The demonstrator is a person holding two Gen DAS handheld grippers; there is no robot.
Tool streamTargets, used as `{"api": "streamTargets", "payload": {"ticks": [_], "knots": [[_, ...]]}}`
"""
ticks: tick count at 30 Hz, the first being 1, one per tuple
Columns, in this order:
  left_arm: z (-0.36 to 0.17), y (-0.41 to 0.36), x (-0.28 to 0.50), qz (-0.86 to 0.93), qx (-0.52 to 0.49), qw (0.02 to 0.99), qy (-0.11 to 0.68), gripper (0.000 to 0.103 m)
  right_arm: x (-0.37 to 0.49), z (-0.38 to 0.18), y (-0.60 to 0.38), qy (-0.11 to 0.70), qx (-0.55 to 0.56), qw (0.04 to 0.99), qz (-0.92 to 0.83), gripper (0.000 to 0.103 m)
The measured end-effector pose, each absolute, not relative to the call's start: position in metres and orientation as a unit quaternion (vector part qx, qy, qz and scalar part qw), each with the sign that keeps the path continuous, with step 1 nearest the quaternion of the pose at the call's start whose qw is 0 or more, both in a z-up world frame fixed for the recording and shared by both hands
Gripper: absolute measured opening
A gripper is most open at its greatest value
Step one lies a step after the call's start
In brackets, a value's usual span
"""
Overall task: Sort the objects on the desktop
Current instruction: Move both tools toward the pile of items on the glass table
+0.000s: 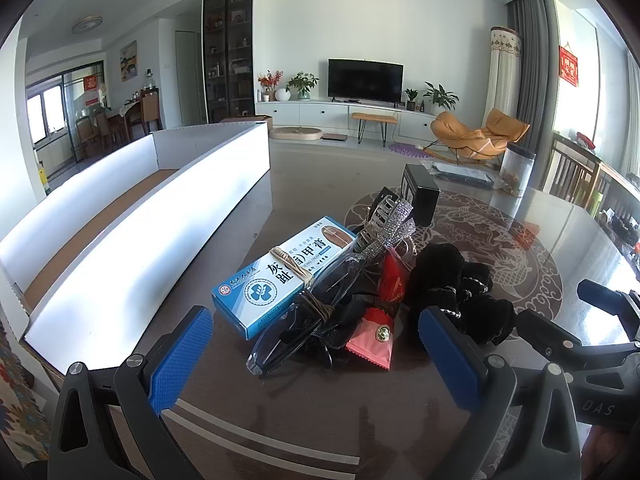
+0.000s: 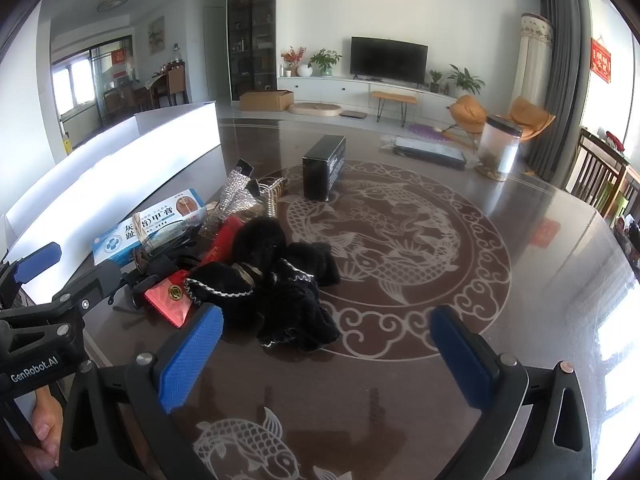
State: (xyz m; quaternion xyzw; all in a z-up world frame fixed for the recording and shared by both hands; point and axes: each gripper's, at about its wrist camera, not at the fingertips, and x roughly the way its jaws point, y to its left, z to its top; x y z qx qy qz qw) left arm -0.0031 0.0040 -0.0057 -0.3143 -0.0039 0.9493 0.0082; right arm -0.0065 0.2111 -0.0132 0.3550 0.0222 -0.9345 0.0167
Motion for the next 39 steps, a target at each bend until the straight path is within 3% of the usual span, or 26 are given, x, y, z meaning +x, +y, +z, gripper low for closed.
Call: {"api": "streamTargets", "payload": {"ticks": [39], "knots": [[-0.0059, 0.0014, -0.0036, 0.948, -0.319, 0.011, -0.012, 0.103, -0.0071, -0.0176, 0.2127, 0.013, 0.361, 0.014, -0.932, 0.103]]}}
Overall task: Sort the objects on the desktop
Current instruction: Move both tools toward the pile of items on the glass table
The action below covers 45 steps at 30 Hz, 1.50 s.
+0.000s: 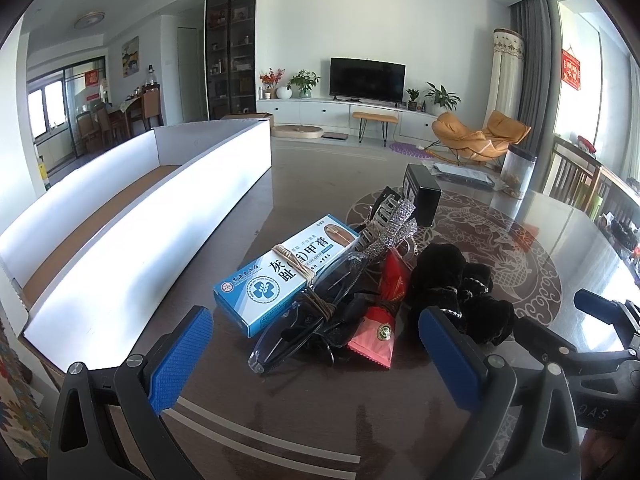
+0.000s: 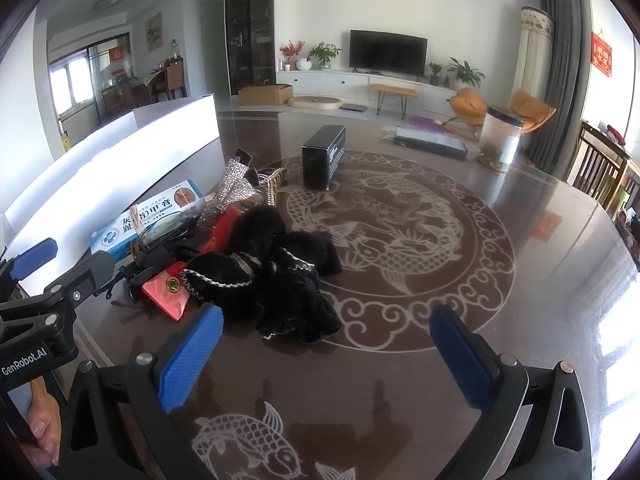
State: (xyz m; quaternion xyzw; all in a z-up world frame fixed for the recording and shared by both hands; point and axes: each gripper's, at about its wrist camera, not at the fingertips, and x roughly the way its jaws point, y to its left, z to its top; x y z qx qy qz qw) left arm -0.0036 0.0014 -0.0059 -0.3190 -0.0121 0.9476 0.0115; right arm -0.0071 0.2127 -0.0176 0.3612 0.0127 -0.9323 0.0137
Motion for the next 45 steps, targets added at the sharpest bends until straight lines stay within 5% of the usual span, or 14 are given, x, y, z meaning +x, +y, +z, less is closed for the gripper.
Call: {"api": "streamTargets", "payload": {"ticks": [45], "knots": [[-0.014, -0.005, -0.012, 0.936, -0.351, 0.0, -0.031, 0.103, -0.057, -0.065, 0.215, 0.031, 0.451, 0.042, -0.891, 0.103]]}}
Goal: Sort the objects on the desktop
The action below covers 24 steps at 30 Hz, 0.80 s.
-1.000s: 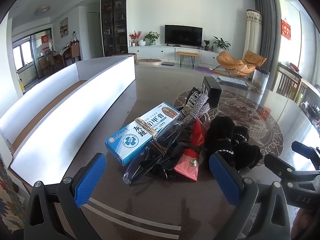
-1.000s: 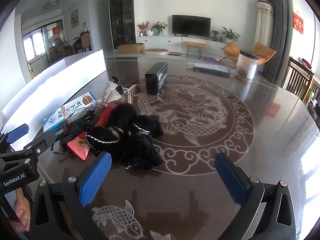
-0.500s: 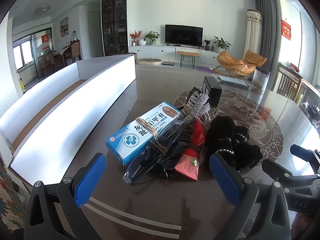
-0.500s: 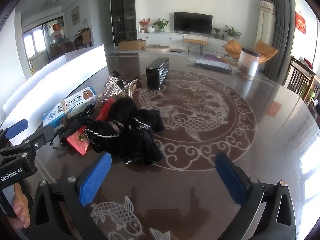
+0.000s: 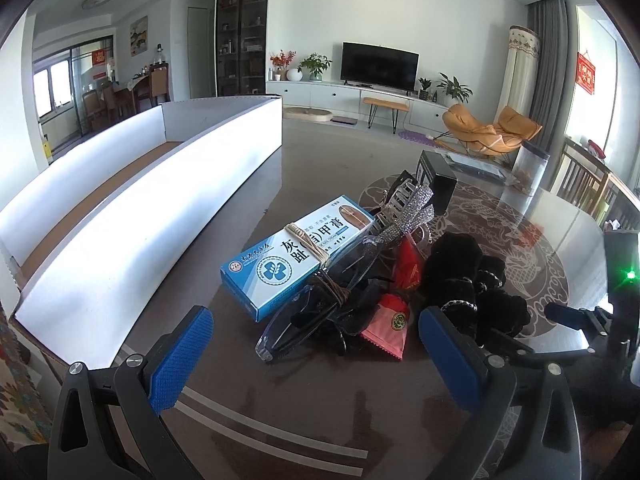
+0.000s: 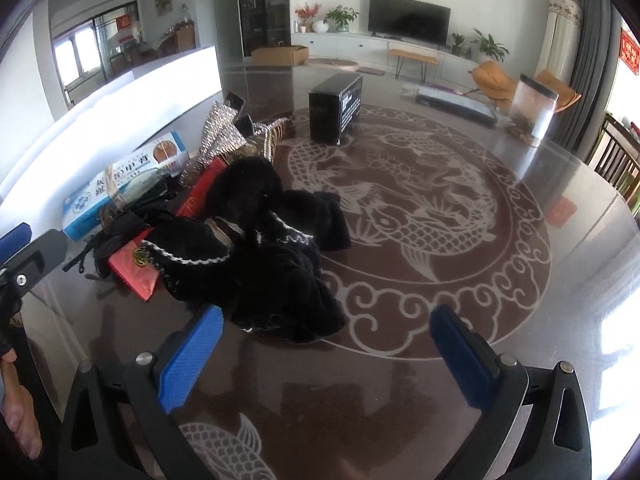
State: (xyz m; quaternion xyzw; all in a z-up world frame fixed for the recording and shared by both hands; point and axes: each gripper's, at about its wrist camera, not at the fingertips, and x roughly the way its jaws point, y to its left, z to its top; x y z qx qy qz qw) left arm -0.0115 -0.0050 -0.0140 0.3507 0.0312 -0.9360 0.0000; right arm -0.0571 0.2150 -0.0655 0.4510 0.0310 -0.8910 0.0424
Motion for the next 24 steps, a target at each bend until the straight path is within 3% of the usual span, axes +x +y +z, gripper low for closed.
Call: {"api": "streamTargets", "payload": {"ticks": [8, 24], "knots": [[-0.02, -0.012, -0.018, -0.927, 0.369, -0.011, 0.059, 0.103, -0.082, -0.077, 0.208, 0.051, 0.458, 0.054, -0.886, 0.103], [-0.042, -0.024, -0.034, -0.899, 0.426, -0.001, 0.099, 0.103, -0.067, -0.066, 0.248, -0.012, 0.459, 0.027, -0.888, 0.103]]}}
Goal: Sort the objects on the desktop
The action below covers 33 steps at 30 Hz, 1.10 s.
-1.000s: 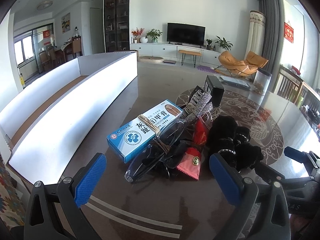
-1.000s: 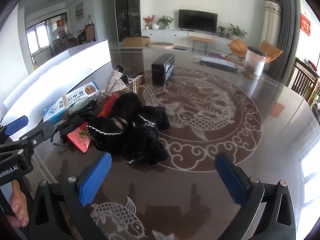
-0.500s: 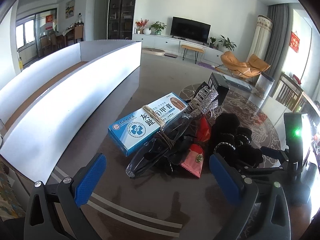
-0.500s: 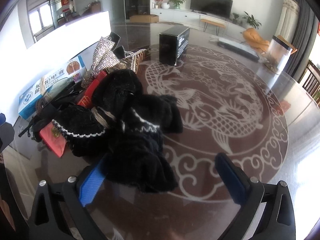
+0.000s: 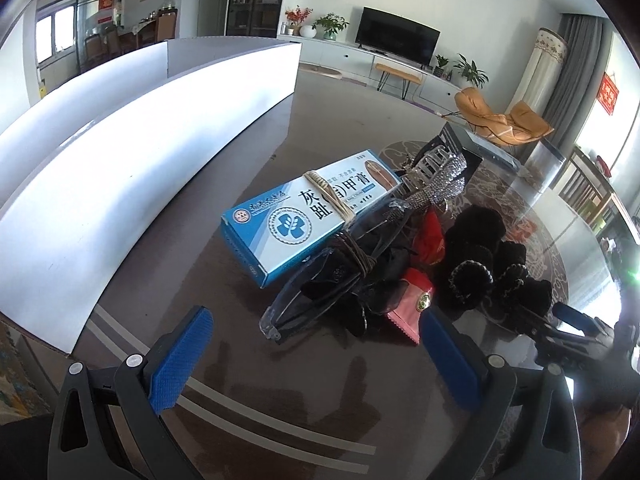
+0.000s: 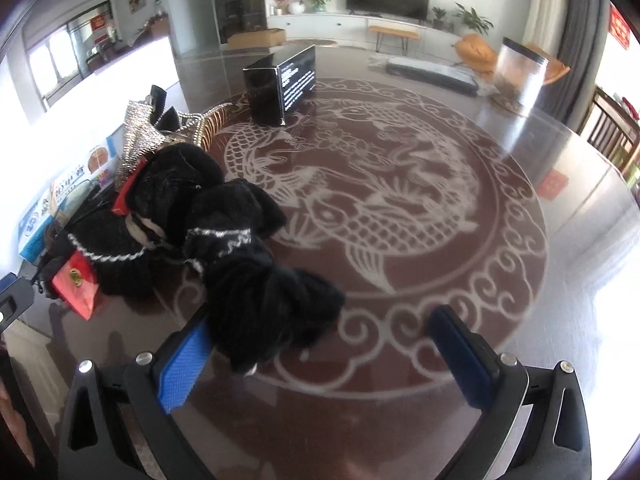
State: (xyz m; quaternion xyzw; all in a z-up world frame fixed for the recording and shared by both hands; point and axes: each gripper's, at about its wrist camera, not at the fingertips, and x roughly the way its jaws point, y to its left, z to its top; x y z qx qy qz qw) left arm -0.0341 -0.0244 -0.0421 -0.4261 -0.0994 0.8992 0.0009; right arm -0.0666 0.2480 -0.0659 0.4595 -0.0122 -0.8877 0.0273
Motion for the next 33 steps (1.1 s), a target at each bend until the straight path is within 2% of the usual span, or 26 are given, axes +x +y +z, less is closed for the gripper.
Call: {"api": "streamTargets", "payload": {"ticks": [5, 8, 13, 17, 26, 33], "knots": [[-0.041, -0.025, -0.035, 0.899, -0.425, -0.01, -0.103, 0.103, -0.047, -0.036, 0.211, -0.01, 0.395, 0.106, -0.912, 0.103], [-0.04, -0.024, -0.031, 0.903, -0.42, -0.017, -0.093, 0.103, -0.054, -0.026, 0.193, -0.047, 0.367, 0.176, -0.912, 0.103], [-0.038, -0.032, -0.028, 0.902, -0.417, -0.024, -0.106, 0.103, -0.071, -0.035, 0.174, -0.097, 0.398, 0.229, -0.883, 0.103], [-0.043, -0.028, -0.034, 0.894, -0.436, -0.025, -0.102, 0.103, -0.082, -0.051, 0.175, -0.109, 0.42, 0.217, -0.874, 0.103], [-0.045, -0.027, -0.033, 0.894, -0.437, -0.013, -0.101, 0.103, -0.118, -0.068, 0.179, -0.041, 0.447, 0.154, -0.88, 0.103], [-0.046, -0.027, -0.03, 0.892, -0.439, -0.003, -0.109, 0.103, -0.102, -0.071, 0.202, 0.006, 0.46, 0.088, -0.883, 0.103]]}}
